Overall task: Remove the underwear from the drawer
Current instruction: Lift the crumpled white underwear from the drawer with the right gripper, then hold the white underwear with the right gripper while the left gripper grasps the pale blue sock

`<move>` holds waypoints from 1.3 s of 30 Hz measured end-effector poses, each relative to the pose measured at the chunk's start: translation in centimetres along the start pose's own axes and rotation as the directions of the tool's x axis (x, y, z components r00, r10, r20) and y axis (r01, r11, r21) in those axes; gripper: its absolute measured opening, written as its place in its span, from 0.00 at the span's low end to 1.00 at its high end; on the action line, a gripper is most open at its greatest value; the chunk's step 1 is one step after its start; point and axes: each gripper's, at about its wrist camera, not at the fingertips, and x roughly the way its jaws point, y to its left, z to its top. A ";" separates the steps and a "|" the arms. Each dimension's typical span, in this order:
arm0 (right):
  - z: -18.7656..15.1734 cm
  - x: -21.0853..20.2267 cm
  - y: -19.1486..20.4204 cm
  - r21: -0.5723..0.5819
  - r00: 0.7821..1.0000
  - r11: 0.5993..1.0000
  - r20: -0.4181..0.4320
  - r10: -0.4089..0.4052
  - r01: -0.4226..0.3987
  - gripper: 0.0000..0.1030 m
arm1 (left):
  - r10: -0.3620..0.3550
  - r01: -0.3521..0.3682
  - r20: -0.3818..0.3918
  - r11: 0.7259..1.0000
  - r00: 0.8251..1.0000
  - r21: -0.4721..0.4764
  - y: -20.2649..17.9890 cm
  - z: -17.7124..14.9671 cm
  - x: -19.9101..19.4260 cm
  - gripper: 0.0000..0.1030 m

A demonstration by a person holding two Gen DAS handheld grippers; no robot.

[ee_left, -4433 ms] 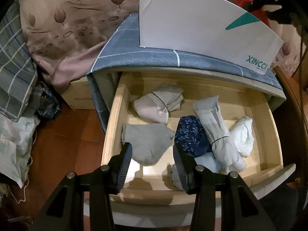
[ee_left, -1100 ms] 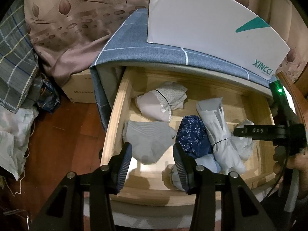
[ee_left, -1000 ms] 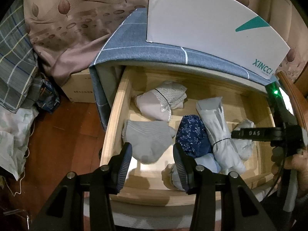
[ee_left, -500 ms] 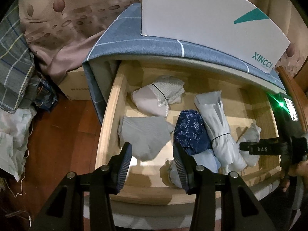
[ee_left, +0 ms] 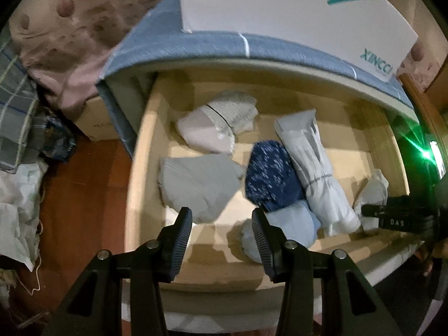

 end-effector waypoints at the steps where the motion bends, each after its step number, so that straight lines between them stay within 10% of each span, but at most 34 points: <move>1: -0.2 0.0 0.0 0.002 1.000 1.000 0.004 0.003 -0.003 0.39 | -0.020 0.020 -0.023 1.000 1.000 0.001 0.0 0.0 0.3 0.44; 18: -3.3 0.6 -3.1 0.002 0.996 1.000 0.081 0.029 -0.030 0.39 | -0.138 0.180 -0.248 0.971 0.959 0.156 -3.5 0.9 3.4 0.44; 22: -3.5 0.4 -3.4 0.004 0.996 0.999 0.089 0.033 -0.034 0.39 | -0.173 0.230 -0.306 0.960 0.936 0.161 -4.7 1.5 4.0 0.64; 39: -3.3 -0.6 -4.5 0.007 0.994 0.999 0.102 0.045 -0.046 0.40 | -0.006 0.178 -0.456 0.925 0.890 0.334 -8.9 2.4 9.0 0.65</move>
